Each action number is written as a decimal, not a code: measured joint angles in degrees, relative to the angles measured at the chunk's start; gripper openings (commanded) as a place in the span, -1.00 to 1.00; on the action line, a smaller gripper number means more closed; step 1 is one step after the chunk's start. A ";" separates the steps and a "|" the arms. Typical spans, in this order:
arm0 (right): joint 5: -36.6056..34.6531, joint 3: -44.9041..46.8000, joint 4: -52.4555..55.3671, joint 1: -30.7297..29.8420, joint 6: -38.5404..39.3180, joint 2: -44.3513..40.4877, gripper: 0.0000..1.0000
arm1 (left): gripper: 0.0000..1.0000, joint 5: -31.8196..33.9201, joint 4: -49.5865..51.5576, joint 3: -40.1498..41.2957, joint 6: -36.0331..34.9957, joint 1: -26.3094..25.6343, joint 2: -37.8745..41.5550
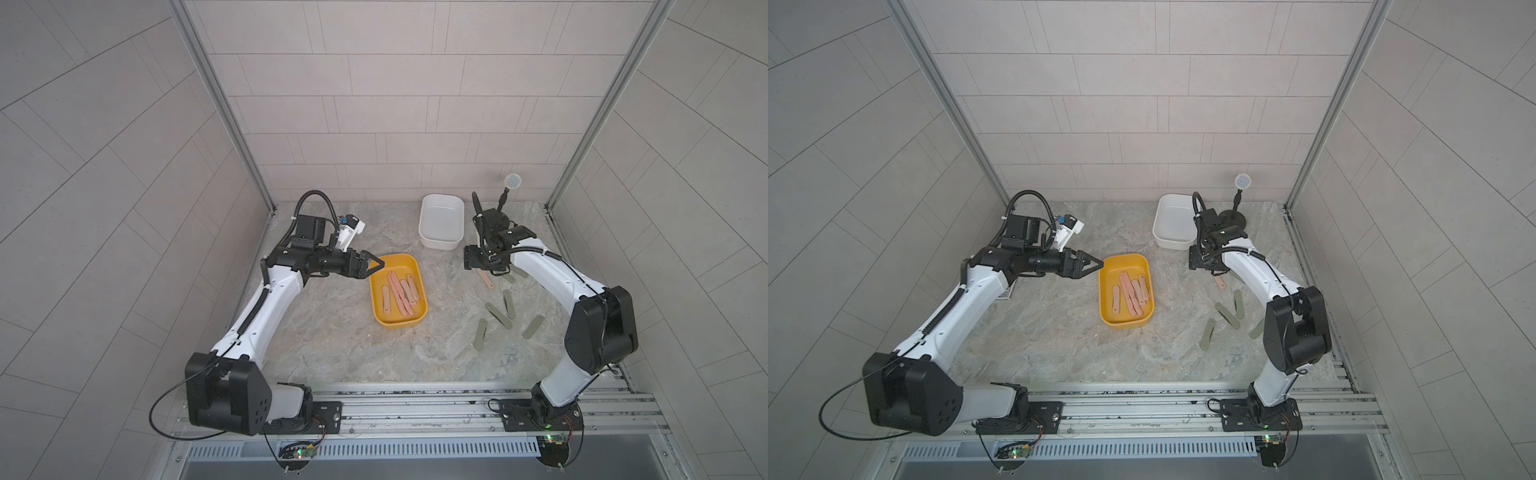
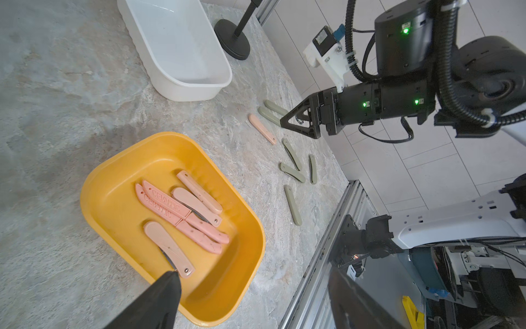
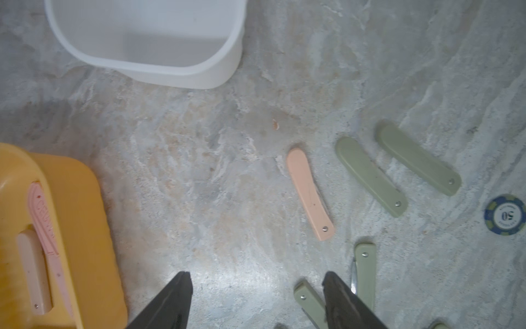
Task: Place the fruit knives into the storage box by color
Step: Move the fruit knife to the center of the board.
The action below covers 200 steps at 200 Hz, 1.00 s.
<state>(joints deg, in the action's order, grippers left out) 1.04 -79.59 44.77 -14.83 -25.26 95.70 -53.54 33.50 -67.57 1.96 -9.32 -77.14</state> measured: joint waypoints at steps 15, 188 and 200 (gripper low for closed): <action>0.02 0.02 0.07 2.01 0.57 0.70 0.50 | 0.75 0.11 -0.48 0.39 0.00 -0.57 -0.63; 4.83 -4.83 -0.76 7.39 3.58 18.58 0.35 | 0.75 2.34 -1.97 3.02 -0.04 -0.61 -2.16; 5.05 -5.25 -0.83 7.39 3.69 19.10 0.35 | 0.75 2.38 -2.01 3.06 -0.04 -0.61 -2.16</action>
<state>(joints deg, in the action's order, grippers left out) 6.09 -84.84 43.94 -7.44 -21.56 114.80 -51.16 31.48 -64.51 1.91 -9.93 -79.31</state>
